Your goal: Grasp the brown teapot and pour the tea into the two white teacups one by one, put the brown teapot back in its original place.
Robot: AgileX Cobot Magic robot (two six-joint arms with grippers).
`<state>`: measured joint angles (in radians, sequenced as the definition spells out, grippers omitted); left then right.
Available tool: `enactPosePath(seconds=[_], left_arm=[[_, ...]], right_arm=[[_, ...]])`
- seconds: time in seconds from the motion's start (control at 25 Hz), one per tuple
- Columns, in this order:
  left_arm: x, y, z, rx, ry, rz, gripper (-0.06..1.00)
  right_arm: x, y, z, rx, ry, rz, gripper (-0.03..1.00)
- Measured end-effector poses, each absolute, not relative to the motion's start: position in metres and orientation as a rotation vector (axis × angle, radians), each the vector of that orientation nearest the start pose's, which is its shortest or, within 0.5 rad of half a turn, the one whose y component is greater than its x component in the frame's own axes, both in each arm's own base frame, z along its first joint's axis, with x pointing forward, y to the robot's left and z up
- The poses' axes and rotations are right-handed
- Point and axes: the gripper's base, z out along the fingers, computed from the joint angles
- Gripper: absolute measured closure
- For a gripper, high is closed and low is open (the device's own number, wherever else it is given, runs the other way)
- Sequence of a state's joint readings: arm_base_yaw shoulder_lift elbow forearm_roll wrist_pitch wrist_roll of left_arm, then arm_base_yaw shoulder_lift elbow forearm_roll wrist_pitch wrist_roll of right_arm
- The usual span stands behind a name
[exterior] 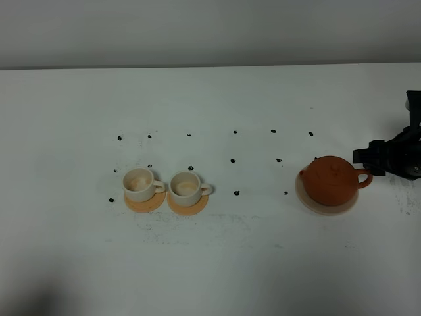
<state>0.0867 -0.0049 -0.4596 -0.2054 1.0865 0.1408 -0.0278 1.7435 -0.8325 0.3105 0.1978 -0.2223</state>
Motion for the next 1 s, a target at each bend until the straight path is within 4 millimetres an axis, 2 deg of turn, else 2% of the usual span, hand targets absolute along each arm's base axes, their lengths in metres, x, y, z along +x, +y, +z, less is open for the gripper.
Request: enactPosePath(seconds=[0.48, 1.0], left_arm=[[-0.0018, -0.0166, 0.2654, 0.065, 2.088, -0.111, 0.63], [-0.0018, -0.0166, 0.2654, 0.065, 2.088, -0.111, 0.63]], right_arm=[[0.3188, -0.0024, 0.1479, 0.093, 2.613, 0.105, 0.41], [0.3178, 0.0004, 0.1563, 0.067, 2.666, 0.141, 0.41]])
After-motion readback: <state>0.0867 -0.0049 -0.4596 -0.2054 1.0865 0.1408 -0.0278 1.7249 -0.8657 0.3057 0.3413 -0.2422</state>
